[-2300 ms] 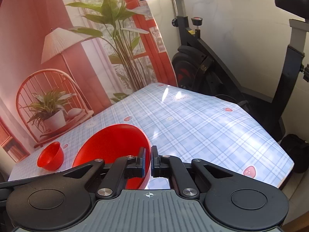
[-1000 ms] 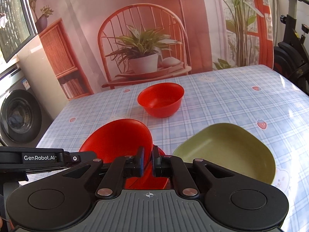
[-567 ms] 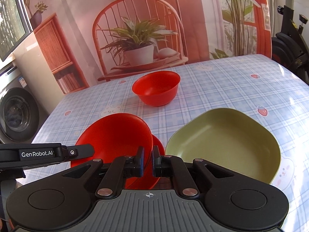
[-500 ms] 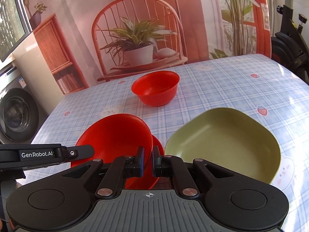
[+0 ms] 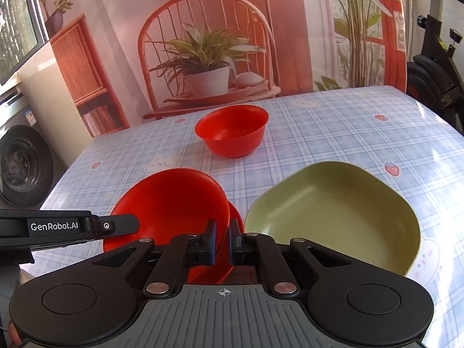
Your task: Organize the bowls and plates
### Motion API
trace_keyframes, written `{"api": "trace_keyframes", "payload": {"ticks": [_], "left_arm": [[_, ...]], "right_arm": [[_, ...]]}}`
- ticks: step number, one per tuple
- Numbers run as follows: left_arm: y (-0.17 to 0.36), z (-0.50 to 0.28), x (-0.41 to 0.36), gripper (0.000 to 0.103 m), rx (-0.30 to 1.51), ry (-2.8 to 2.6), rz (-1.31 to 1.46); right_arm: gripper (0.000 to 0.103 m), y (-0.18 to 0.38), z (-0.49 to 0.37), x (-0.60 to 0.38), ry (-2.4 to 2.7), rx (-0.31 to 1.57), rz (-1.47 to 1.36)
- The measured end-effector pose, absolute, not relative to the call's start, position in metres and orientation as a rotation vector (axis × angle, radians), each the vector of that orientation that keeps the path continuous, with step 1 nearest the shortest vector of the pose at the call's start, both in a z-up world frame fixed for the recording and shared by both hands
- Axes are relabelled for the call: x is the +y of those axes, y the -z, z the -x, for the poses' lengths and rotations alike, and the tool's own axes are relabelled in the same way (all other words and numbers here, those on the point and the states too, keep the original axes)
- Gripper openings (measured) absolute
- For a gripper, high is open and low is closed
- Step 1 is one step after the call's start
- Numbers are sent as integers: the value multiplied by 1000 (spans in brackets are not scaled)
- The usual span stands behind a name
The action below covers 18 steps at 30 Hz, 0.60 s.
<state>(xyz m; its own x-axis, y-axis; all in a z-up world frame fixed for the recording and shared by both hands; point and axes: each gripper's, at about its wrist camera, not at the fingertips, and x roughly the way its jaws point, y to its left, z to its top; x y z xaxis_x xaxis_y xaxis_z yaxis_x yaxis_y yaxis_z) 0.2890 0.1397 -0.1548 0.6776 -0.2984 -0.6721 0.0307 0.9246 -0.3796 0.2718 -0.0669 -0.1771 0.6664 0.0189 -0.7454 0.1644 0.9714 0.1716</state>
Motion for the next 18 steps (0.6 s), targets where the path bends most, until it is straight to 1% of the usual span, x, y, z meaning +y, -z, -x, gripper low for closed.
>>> {"api": "trace_keyframes", "payload": {"ticks": [10,13,15,18], "left_arm": [[155,-289,142,11,810,191,359],[157,-290,142,12,833,173,363],[156,-288,145,12,829,165,380],[152,-287,146,12,818,154,380]], "right_arm": [[8,179,-271,-66,92,843,-220],[10,177,-270,-64,102,833,-211],[14,175,-269,-63,113,821,-196],[14,172,-267,-67,127,810,-202]]}}
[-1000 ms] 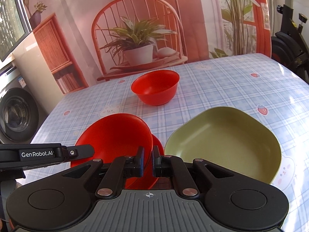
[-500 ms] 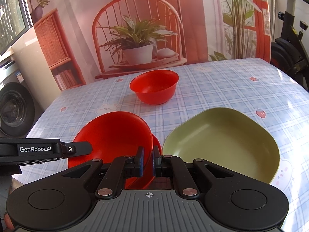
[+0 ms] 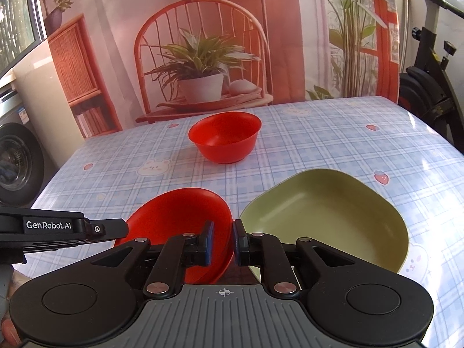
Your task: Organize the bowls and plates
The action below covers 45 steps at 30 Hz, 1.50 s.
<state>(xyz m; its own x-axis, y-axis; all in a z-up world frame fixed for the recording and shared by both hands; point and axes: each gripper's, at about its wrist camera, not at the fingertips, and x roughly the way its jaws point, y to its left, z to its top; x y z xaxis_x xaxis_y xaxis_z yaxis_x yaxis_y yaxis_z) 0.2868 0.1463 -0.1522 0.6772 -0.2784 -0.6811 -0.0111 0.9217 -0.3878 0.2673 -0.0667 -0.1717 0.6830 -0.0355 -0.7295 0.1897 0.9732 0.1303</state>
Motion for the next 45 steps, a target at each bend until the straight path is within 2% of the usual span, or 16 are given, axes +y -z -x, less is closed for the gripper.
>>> {"api": "trace_keyframes", "payload": {"ticks": [12,16,33,35,39,45], "left_arm": [[139,-277,153,14,798,118,372],[122,-284,160,29,760,128,331],[38,-318,231,30,643,49,105],[36,-324,234,31,641,35,91],[45,-337,230,50,650,36,57],[77,-366,207,50,698,157,64]], "right_arm": [[14,156,-259,-72,142,762,-227],[14,145,-259,-78,158,731,-228],[15,101,-275,-141,305,569,-207],[15,103,-280,-144,317,568,-205],[17,110,-285,-146,331,569,-205],[19,128,-304,-154,312,619,-218]]}}
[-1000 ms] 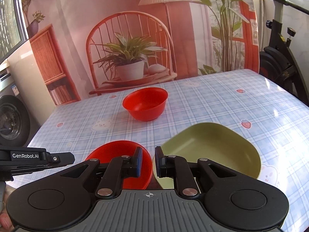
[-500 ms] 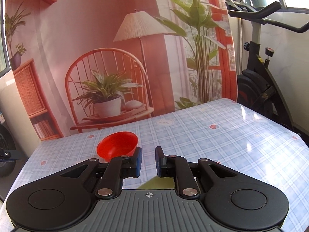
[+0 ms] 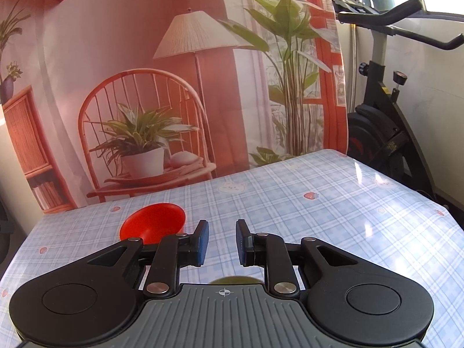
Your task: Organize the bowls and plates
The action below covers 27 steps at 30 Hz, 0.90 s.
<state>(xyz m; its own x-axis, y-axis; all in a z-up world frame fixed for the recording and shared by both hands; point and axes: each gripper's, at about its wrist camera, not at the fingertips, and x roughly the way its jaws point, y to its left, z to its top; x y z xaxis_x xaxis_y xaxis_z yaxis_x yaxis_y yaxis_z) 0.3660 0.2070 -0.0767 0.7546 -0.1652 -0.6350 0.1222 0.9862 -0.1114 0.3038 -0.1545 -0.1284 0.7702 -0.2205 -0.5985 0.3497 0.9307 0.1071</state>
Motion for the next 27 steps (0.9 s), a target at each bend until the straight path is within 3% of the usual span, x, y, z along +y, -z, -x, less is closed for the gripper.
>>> {"api": "trace_keyframes", "payload": {"ticks": [20,25,27], "left_arm": [[157,-485,119,50,843,416,149],[169,-494,111,47,895,429,157],[172,-496,108,41,903,440,147]], "right_arm": [[27,179,-436,-151,154,851,-260],[27,194,-457,-149,150,903,-219],[27,199,-462,-149,148,926,-222]]}}
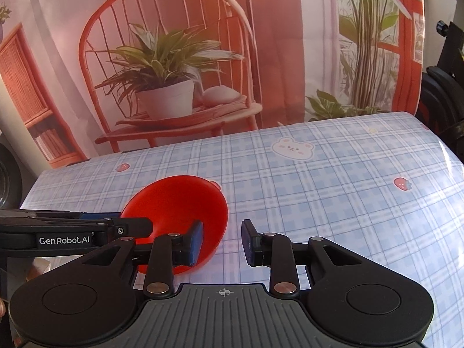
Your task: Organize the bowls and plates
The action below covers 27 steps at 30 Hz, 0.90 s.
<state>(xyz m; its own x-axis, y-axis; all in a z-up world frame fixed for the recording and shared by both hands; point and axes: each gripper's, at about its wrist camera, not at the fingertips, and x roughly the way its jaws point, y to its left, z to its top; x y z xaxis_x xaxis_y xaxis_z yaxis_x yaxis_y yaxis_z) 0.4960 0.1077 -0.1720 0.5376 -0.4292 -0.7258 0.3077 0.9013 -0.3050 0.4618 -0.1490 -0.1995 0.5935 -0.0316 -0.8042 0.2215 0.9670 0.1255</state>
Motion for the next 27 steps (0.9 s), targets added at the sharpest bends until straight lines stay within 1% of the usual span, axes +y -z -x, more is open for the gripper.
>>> {"api": "trace_keyframes", "payload": {"ticks": [2,4,5,6,7,8,9,14,27], "left_arm": [[174,-497,106,37,906,442,139],[175,-498,107,26,908,438,137],[176,-498,108,23,908,437,139],[176,-499,110,17,910,435,143],[177,-499,111,16,912,435,148],[178,-499,112,15,915,433,149],[178,-500,112,14,920,429,152],[173,-493,114,14,927,426,162],[114,-434,128,14,821,369,80]], "right_arm": [[27,205,-466,-148,155,953,-217],[26,208,-469,-148,153,968,-223],[26,209,-470,-148,152,975,-228],[24,210,-471,-148,149,984,-234],[22,211,-471,-147,143,989,-239],[15,211,-472,-147,135,992,-244],[12,211,-471,-146,133,992,-244],[10,201,-465,-143,145,968,-262],[10,153,-423,-119,109,873,-334]]}}
